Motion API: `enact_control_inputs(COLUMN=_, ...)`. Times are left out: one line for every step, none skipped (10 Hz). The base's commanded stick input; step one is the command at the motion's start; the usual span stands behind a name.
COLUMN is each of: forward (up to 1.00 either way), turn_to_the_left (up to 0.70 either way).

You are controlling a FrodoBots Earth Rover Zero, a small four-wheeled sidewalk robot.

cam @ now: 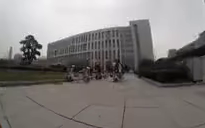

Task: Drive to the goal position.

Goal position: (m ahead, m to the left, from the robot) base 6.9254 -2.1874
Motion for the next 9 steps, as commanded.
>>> enact_control_inputs(forward=0.70, turn_to_the_left=-0.04)
enact_control_inputs(forward=0.70, turn_to_the_left=-0.18)
enact_control_inputs(forward=0.70, turn_to_the_left=-0.32)
enact_control_inputs(forward=0.70, turn_to_the_left=-0.31)
enact_control_inputs(forward=0.70, turn_to_the_left=-0.25)
enact_control_inputs(forward=0.70, turn_to_the_left=-0.18)
enact_control_inputs(forward=0.70, turn_to_the_left=-0.12)
enact_control_inputs(forward=0.70, turn_to_the_left=-0.05)
enact_control_inputs(forward=0.70, turn_to_the_left=-0.01)
